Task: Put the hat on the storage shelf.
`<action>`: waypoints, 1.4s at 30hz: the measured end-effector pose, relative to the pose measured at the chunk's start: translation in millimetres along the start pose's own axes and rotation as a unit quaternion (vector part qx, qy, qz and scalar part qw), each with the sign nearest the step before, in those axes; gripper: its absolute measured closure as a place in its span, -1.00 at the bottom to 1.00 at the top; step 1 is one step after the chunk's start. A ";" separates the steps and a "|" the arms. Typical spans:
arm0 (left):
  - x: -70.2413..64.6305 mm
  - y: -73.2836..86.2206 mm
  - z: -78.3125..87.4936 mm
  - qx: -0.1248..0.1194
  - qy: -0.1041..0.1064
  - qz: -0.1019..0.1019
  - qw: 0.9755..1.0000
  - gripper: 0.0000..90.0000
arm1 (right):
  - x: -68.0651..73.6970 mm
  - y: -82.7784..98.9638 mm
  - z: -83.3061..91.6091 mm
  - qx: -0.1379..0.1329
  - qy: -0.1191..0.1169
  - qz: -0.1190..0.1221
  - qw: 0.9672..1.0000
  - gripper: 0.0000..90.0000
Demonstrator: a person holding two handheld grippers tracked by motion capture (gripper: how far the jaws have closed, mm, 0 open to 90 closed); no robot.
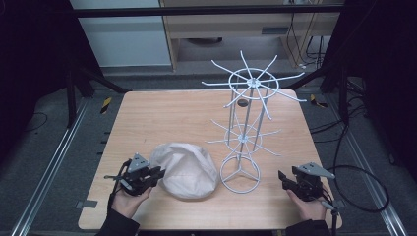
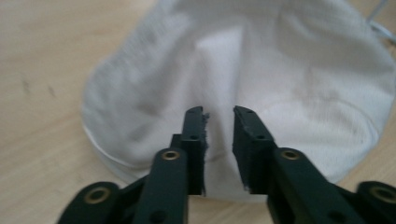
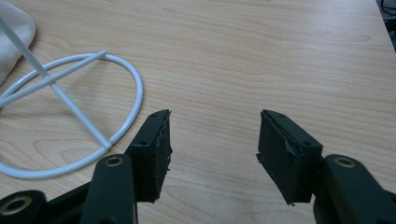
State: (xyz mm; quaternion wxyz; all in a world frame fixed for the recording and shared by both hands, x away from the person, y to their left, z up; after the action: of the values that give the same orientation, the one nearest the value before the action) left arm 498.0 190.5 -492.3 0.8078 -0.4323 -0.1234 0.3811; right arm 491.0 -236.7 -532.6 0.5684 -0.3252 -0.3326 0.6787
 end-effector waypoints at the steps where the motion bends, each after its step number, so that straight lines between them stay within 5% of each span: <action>1: 4.6 -5.2 3.7 -0.007 -0.006 -0.003 1.000 0.51 | 0.1 0.1 -0.2 0.000 0.000 0.000 1.000 -0.02; 5: 29.2 -21.4 9.7 -0.022 -0.016 -0.005 1.000 0.27 | 1.0 0.7 -1.3 0.003 -0.001 0.000 1.000 -0.03; 11: 54.4 -24.3 -2.8 -0.008 -0.023 -0.011 1.000 -0.03 | -0.2 1.1 -2.2 0.004 0.002 0.001 1.000 -0.04; 16: 58.6 -18.7 -20.9 0.021 -0.022 -0.031 0.999 -0.23 | -0.3 1.5 -2.6 0.006 0.002 0.002 1.000 -0.04; 23: 61.2 -9.1 -40.6 0.052 -0.024 -0.038 0.998 -0.27 | 0.4 2.1 -3.1 0.008 0.001 0.001 1.000 -0.05; 33: 64.0 -1.0 -49.9 0.057 0.005 -0.009 0.998 0.37 | 0.5 1.6 -3.3 0.006 0.000 0.003 1.000 -0.05; 35: 66.5 1.7 -49.2 0.062 -0.008 -0.003 0.998 0.69 | 1.1 1.4 -2.8 0.007 -0.001 0.001 1.000 -0.05; 42: 67.6 2.0 -42.4 0.052 -0.018 0.011 0.998 0.99 | 0.9 1.1 -2.8 0.006 -0.001 0.002 1.000 -0.05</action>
State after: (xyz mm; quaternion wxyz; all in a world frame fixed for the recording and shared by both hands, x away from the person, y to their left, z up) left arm 565.3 214.4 -528.0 0.8229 -0.3839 -0.1129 0.4035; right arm 492.6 -235.7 -535.2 0.5688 -0.3219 -0.3282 0.6820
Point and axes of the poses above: each handheld gripper's, and its own axes: z roughly backward along the jaws, y roughly out of its underside, x roughly to its left, the point moved 10 cm from there along -z, roughly forward along the jaws, and after that the axes turned 10 degrees about y, right-handed, at the moved point
